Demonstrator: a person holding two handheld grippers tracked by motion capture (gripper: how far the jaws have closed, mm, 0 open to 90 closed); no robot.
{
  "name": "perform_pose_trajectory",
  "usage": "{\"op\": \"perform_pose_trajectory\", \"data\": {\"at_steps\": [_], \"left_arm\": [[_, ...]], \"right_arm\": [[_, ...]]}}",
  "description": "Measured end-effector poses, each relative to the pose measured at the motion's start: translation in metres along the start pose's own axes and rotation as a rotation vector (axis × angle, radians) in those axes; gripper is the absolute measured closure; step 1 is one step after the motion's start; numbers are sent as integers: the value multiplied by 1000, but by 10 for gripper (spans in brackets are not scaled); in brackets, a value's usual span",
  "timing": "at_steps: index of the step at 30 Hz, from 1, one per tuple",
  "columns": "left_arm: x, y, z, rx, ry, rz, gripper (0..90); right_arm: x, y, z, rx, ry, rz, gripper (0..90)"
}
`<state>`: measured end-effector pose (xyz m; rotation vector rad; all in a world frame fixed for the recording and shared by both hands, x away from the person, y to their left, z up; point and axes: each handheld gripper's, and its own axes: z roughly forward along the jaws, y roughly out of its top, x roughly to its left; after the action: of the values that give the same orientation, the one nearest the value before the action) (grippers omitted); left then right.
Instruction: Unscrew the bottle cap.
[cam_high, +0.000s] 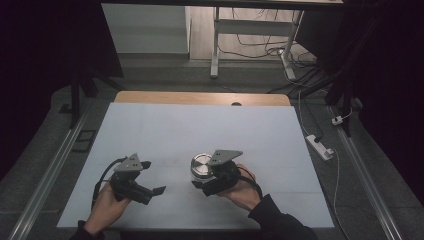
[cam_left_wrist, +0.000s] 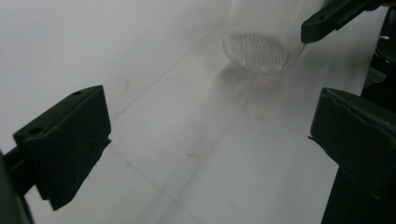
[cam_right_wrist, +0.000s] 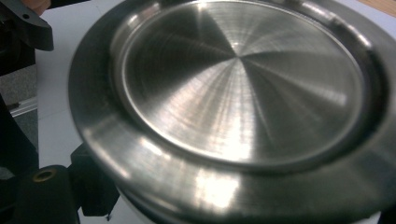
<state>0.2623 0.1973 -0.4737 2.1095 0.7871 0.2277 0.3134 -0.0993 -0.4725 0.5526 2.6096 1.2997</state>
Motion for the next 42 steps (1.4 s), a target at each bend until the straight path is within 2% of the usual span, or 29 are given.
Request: {"op": "perform_pose_trajectory", "data": {"at_steps": [9,14,24,28,34,39,42], "left_arm": [[-2,27,14,19,-16,59,0],[-2,41,18,3,-46,92,0],[-6,64,32,-9,-120,163,0],[-8,73,35,9,-151,217,0],[-12,85,42,15,-226,287,0],[-17,93,50,39,-276,348,6],[-19,96,54,46,-302,365,30]], "right_arm": [[1,0,-1,-3,6,-11,146],[1,1,-2,-3,10,-16,145],[2,0,-1,7,27,-28,145],[3,0,-1,8,35,-29,145],[5,0,1,11,53,-33,145],[6,0,2,21,76,-44,145],[7,0,2,22,91,-53,145]]}}
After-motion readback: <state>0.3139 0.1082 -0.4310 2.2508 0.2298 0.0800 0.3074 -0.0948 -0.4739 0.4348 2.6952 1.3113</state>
